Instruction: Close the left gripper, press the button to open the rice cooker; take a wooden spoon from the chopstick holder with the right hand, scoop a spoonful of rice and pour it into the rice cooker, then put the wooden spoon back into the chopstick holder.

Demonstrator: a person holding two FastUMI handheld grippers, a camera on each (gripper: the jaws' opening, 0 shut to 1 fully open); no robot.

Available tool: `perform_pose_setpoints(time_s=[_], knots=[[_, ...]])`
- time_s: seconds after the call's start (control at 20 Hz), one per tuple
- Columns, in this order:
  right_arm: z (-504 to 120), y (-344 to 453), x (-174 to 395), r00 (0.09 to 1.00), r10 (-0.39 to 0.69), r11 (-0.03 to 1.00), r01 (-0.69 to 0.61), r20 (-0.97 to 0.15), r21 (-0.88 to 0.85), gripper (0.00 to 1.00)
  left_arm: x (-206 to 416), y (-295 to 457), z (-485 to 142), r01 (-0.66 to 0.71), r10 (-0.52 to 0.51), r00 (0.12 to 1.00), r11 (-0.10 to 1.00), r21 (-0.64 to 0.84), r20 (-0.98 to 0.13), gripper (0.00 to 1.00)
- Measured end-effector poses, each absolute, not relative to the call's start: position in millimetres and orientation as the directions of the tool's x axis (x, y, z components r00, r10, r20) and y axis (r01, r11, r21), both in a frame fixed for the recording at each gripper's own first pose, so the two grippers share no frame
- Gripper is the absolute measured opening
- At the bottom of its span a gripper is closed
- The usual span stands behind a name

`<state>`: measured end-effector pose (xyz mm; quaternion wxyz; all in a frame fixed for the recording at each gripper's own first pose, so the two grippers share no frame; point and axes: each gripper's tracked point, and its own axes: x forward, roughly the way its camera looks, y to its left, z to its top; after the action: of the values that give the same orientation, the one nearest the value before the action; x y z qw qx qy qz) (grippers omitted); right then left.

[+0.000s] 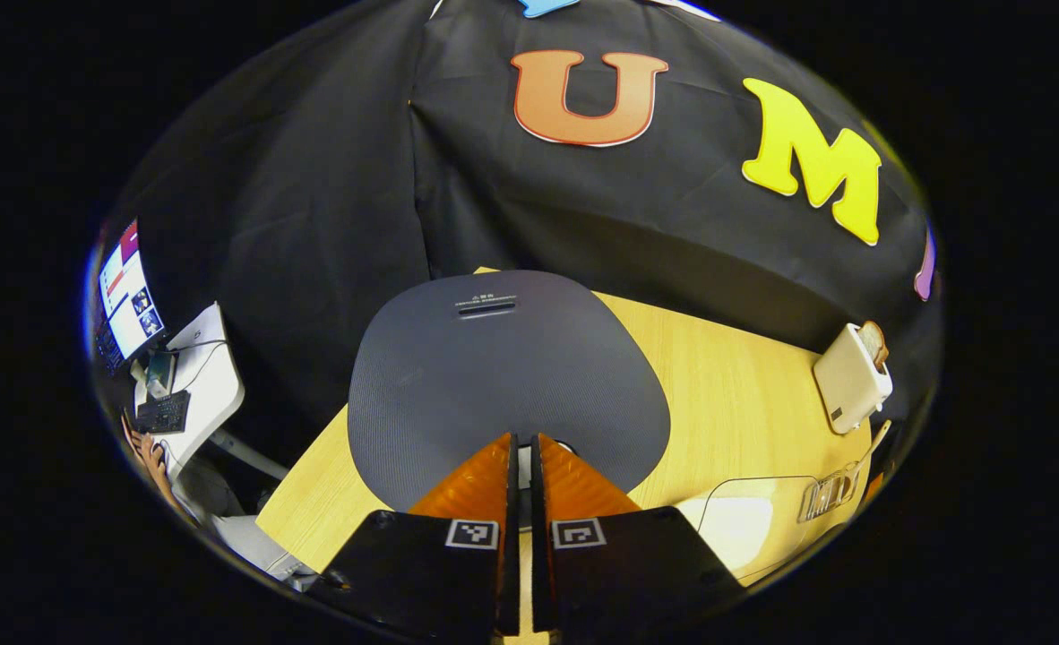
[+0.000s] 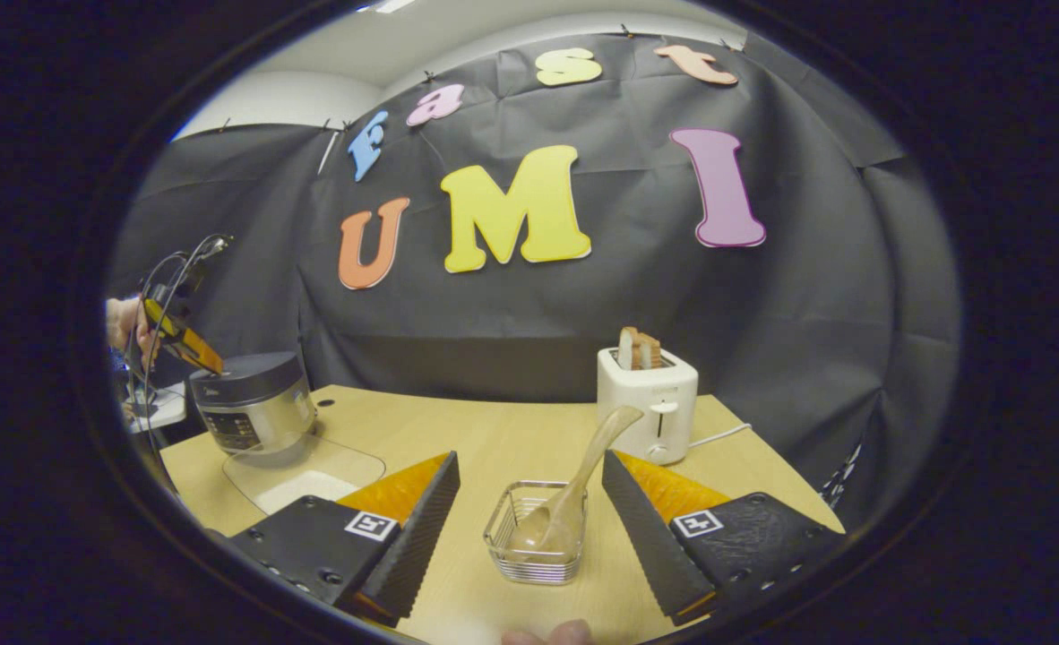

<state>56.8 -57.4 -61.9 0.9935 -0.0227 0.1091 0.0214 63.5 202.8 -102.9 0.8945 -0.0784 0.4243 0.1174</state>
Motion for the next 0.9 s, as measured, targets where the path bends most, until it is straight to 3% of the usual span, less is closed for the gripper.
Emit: perform_pose_setpoints(time_s=[0.05,0.1,0.2,0.3,0.35,0.4,0.5,0.55,0.65,0.9], knots=[[-59.8,-63.0,53.8,0.977,0.023,0.998,-0.034,-0.213,-0.049,0.92,62.6,202.1,-99.0,-0.264,0.148,0.611,0.964,-0.025,-0.778,0.08],[-56.8,-68.1,50.4,0.979,0.011,0.998,-0.022,-0.205,-0.051,0.92,67.0,198.0,-89.7,-0.238,0.124,0.667,0.970,-0.053,-0.735,0.07],[-49.3,-76.4,43.9,0.983,-0.020,0.998,0.010,-0.185,-0.060,0.99,79.6,198.9,-55.2,-0.239,0.143,0.761,0.968,-0.069,-0.633,0.17],[-43.0,-80.9,37.4,0.984,-0.044,0.997,0.031,-0.174,-0.073,0.92,88.7,200.5,-10.7,-0.237,0.171,0.849,0.969,-0.071,-0.500,0.24],[-39.1,-80.5,33.4,0.985,-0.050,0.996,0.038,-0.164,-0.078,0.96,88.4,197.2,9.9,-0.229,0.169,0.876,0.970,-0.080,-0.452,0.59],[-33.3,-80.0,29.9,0.987,-0.056,0.995,0.043,-0.151,-0.088,0.96,84.9,186.4,17.3,-0.200,0.135,0.885,0.974,-0.102,-0.446,0.56],[-22.0,-81.9,23.1,0.990,-0.067,0.994,0.056,-0.120,-0.098,0.95,65.2,166.1,11.7,-0.137,0.055,0.876,0.981,-0.138,-0.478,0.82],[-19.1,-82.4,19.7,0.991,-0.067,0.995,0.057,-0.113,-0.086,0.95,59.3,169.7,12.4,-0.142,0.073,0.873,0.984,-0.108,-0.482,0.94],[-18.9,-81.8,15.3,0.992,-0.052,0.998,0.047,-0.113,-0.050,0.92,45.7,177.6,13.9,-0.146,0.110,0.884,0.988,-0.045,-0.454,1.00],[-30.6,-87.7,14.9,0.988,-0.034,0.999,0.031,-0.154,-0.018,0.95,22.8,196.1,44.9,-0.179,0.155,0.907,0.984,-0.025,-0.391,0.99]])
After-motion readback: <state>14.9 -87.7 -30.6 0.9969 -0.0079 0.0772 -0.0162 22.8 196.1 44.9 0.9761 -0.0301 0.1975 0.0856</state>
